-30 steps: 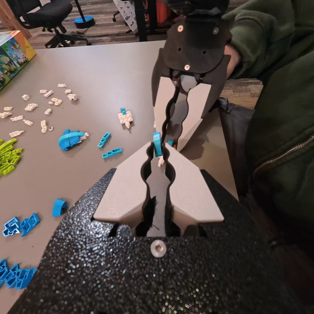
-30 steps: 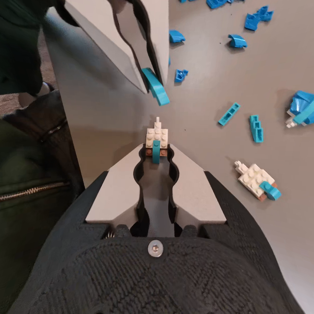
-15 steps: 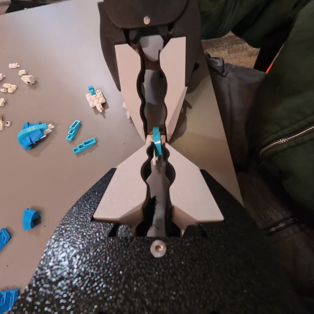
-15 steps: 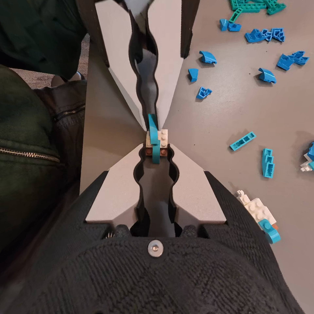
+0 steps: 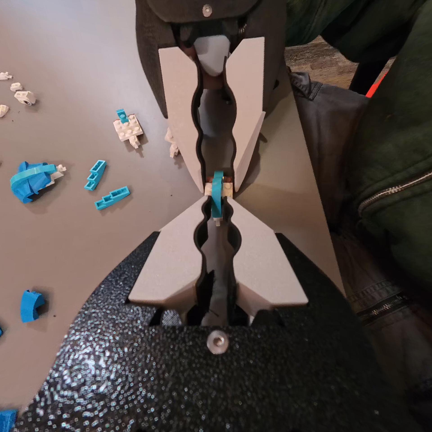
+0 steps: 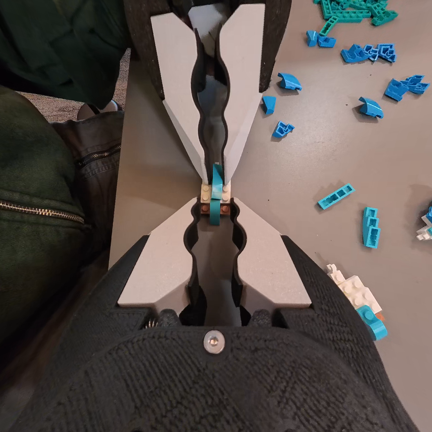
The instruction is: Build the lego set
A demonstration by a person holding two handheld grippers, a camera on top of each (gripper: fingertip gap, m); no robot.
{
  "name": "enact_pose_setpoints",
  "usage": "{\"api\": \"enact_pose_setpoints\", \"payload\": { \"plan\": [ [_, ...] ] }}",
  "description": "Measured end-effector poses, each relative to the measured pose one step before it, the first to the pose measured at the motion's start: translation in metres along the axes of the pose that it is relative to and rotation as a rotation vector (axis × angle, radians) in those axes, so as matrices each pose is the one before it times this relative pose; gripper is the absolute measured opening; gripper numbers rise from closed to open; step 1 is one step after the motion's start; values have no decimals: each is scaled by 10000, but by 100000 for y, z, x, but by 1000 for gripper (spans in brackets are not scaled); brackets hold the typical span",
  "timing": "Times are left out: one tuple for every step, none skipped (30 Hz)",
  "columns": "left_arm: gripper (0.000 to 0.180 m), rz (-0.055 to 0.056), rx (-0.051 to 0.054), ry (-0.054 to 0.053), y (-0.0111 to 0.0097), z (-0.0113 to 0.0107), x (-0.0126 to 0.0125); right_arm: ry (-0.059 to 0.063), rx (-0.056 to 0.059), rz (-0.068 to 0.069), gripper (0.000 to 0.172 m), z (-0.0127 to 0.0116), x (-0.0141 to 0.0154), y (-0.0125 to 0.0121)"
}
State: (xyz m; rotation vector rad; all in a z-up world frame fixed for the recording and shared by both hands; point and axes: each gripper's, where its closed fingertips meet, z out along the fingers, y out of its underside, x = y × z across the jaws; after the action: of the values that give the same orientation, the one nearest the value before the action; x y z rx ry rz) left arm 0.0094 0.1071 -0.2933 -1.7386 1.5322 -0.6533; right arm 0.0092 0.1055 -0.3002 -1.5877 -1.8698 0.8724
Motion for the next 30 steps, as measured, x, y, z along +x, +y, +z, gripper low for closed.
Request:
{"api": "enact_pose_setpoints", "payload": {
  "plan": [
    [8, -128, -14, 29, 12, 2, -10, -4, 4, 7, 25, 1, -1, -4],
    [12, -111, -19, 22, 16, -18, -24, -2, 1, 9, 25, -7, 1, -8],
    [15, -107, -27, 75, 35, -6, 61, 1, -1, 2, 25, 7, 2, -6],
    [20, -115, -43, 168, 66, 14, 201, 2, 0, 3, 25, 0, 1, -1],
    [23, -111, -23, 151, 37, 10, 191, 1, 3, 5, 25, -7, 6, 4],
    [23, -42, 44, 69, -56, -25, 107, 1, 2, 6, 25, 8, -3, 5],
    [24, 1, -13, -4, 35, -14, 13, 1, 1, 9, 25, 7, 7, -6],
    [26, 15, -15, 16, 45, -41, 66, 3, 3, 11, 25, -7, 4, 3],
    [29, -33, -12, -1, 40, -86, 50, 9, 12, 5, 25, 3, -3, -12],
    [33, -37, -9, -19, 38, -134, 20, 14, 23, 2, 25, 1, 4, -6],
    [38, 17, 80, 4, -71, -188, 130, 10, 19, 29, 25, 2, 11, -4],
    [45, 93, 212, -67, -246, -228, 142, 0, -3, 41, 25, -5, 2, -7],
    [52, 238, 265, -145, -335, -222, 170, -19, -29, 66, 25, 3, 5, -7],
    [59, 407, 215, -178, -293, -184, 279, -51, -50, 135, 25, -29, 2, -9],
    [66, 503, 71, -383, -134, -144, 47, -51, -51, 177, 25, -28, 54, -17],
    [73, 632, -90, -516, 46, -90, -132, -21, -12, 168, 25, -59, 92, -51],
    [75, 738, -145, -635, 108, -89, -303, -12, 45, 157, 25, -102, 100, -168],
    [76, 774, -177, -649, 153, -82, -333, -11, 90, 150, 24, -185, 78, -279],
    [77, 783, -199, -559, 156, -29, -248, -17, 136, 128, 24, -243, 39, -399],
    [77, 689, -123, -603, 22, 7, -366, -26, 147, 106, 25, -287, -9, -447],
    [78, 565, -69, -387, -53, 80, -164, -25, 124, 84, 24, -288, -35, -412],
    [75, 431, -30, -347, -159, 132, -198, -30, 102, 68, 24, -256, -88, -374],
    [72, 380, 7, -407, -201, 144, -346, -35, 90, 50, 24, -212, -115, -318],
    [69, 360, -29, -62, -141, 187, 106, -28, 69, 34, 24, -173, -127, -261],
    [66, 263, -43, -70, -134, 210, 40, -20, 36, 19, 25, -132, -115, -185],
    [64, 222, 8, -181, -190, 171, -134, -30, 8, 5, 25, -85, -126, -93],
    [61, 220, 11, -170, -168, 132, -145, -44, 7, 5, 25, -48, -138, -58],
    [58, 184, -10, -92, -110, 114, -70, -52, 9, 16, 25, -25, -132, -43],
    [53, 100, -7, -66, -82, 119, -59, -56, 6, 22, 25, -2, -126, -23],
    [52, 64, -14, -33, -83, 122, -22, -47, 8, 29, 25, 9, -96, -25]
  ]
}}
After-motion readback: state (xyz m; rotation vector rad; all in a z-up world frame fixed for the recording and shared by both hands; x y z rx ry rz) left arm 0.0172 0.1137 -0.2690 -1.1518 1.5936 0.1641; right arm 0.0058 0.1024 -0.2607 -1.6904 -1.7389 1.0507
